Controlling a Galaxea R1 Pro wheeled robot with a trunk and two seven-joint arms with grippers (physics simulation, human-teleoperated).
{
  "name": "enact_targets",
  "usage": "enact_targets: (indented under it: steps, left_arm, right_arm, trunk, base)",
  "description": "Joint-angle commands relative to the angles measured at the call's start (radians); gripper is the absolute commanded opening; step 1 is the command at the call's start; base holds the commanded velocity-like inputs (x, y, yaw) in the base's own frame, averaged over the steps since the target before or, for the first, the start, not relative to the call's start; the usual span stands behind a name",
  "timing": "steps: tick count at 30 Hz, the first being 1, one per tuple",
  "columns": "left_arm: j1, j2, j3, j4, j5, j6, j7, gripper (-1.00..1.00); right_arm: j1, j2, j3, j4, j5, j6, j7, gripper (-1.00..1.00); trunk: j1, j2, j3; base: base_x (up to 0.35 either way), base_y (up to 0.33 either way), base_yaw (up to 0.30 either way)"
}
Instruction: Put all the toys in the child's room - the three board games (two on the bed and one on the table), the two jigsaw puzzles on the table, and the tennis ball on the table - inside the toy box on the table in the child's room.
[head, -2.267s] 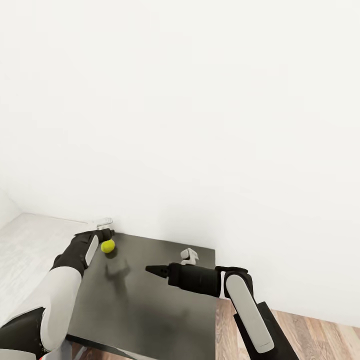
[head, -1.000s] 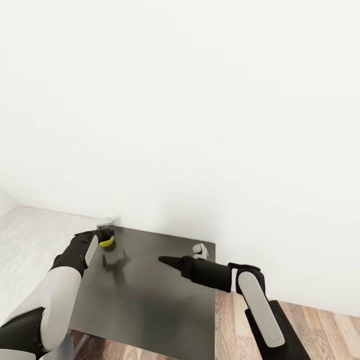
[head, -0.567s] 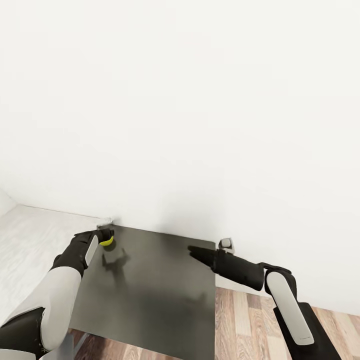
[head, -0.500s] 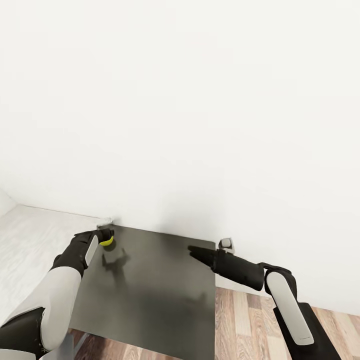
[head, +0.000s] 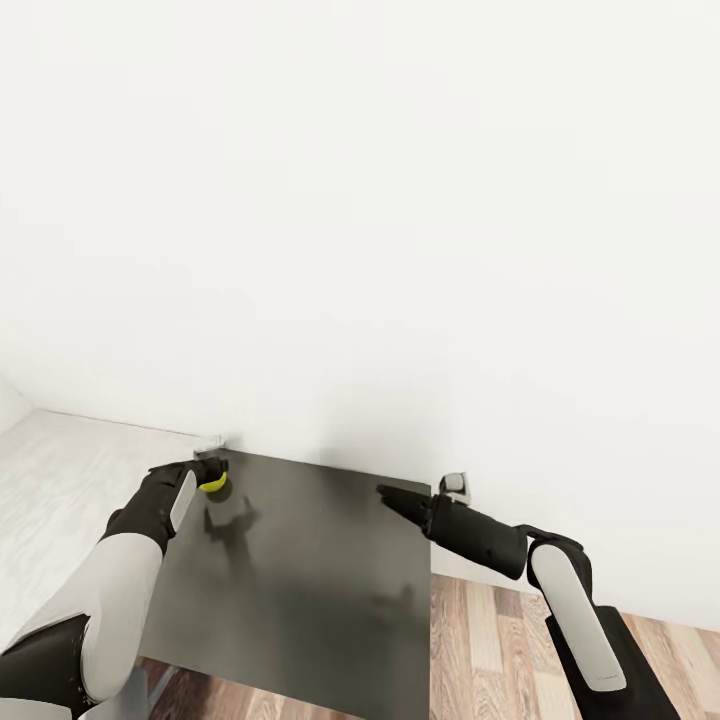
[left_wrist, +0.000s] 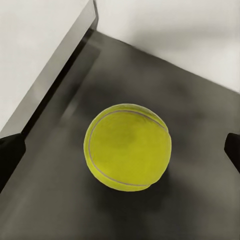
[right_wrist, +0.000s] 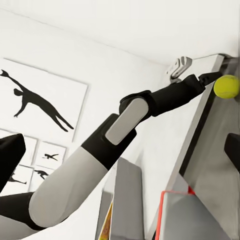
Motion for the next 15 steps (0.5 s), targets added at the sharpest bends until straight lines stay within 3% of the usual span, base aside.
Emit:
enact_targets:
  steps: [1,15]
  left_arm:
    - [-0.001,-0.001,0.003,-0.001,-0.010,0.005,-0.003,1.00]
    - [-0.001,-0.001,0.003,-0.001,-0.010,0.005,-0.003,1.00]
  right_arm:
    - [-0.001,-0.002,0.003,0.000,0.003,-0.017,0.005,1.00]
    - [-0.001,-0.008,0.007,0.000,0.003,-0.055,0.006,1.00]
  trunk:
    - [0.001,-0.002,-0.002]
    - [0.001,-0.002,-0.010]
  base:
    - [0.006,0.000,0.000]
    - [0.043,0.000,0.000]
